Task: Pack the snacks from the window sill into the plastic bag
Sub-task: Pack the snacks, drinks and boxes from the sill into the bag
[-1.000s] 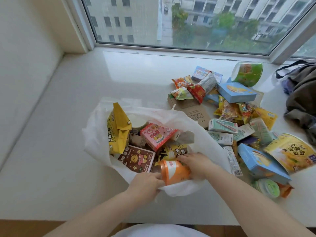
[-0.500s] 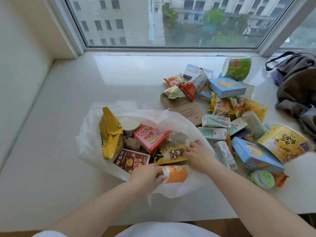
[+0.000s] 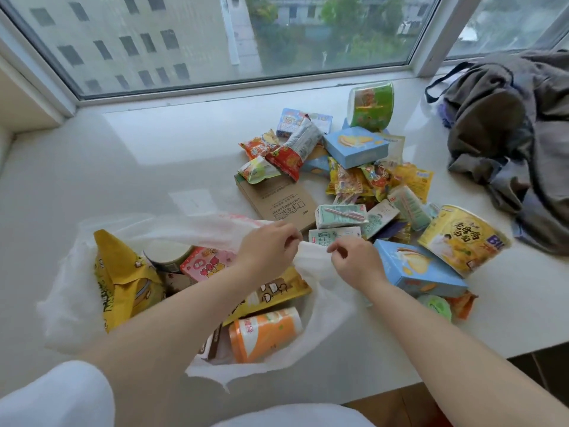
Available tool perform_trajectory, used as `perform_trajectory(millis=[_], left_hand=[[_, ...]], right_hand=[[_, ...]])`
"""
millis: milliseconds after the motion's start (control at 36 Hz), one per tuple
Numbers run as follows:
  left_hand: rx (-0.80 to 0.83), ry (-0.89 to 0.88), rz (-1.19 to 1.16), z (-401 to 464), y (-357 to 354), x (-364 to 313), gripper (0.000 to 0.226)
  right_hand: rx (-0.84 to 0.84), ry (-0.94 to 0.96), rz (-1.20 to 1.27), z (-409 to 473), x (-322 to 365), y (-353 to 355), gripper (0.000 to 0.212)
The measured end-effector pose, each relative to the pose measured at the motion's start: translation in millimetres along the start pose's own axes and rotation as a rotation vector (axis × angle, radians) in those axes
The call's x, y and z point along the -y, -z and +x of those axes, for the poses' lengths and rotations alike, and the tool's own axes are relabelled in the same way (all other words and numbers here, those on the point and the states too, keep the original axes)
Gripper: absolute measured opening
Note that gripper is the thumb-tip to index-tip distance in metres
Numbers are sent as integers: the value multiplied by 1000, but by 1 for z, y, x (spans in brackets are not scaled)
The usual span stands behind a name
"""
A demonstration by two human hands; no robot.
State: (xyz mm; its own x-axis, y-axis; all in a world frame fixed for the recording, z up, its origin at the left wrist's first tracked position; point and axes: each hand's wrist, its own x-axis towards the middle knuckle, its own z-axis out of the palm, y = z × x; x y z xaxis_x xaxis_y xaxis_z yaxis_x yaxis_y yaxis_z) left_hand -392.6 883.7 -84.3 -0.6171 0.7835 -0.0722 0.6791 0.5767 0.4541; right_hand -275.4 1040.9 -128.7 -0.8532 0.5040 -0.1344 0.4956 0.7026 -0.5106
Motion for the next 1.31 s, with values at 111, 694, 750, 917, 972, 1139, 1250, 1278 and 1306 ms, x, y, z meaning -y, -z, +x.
perform_trajectory(millis=[111,694,750,917,972,1139,1250,1278,1306], left_hand=[[-13,-11,9,38,-10,-15,21],[332,-76,320,161,-102,-33,62],[362,-41,287,165,-108,-40,58],[360,19,352,170,-115,-45,45],[355,48,341,171,-115,-45,38],[352,184,198,163,-109,-34,43],[348,335,-20,153,-104,-23,36],[327,388,-96,150,-101,-22,35],[301,441,-169,148,-99,-20,37]], right_hand=[[15,-41,4,19,-8,2,20],[104,-334,-63,90,-88,2,59],[77,-405,59,87,-92,-1,63],[301,-461,-37,86,-91,-8,80],[335,-483,-99,87,-86,-11,85],[313,-458,-150,88,-77,-20,85],[266,-305,-288,89,-77,-23,70],[236,-222,-369,90,-76,-24,63],[212,-116,-447,91,-74,-25,56]])
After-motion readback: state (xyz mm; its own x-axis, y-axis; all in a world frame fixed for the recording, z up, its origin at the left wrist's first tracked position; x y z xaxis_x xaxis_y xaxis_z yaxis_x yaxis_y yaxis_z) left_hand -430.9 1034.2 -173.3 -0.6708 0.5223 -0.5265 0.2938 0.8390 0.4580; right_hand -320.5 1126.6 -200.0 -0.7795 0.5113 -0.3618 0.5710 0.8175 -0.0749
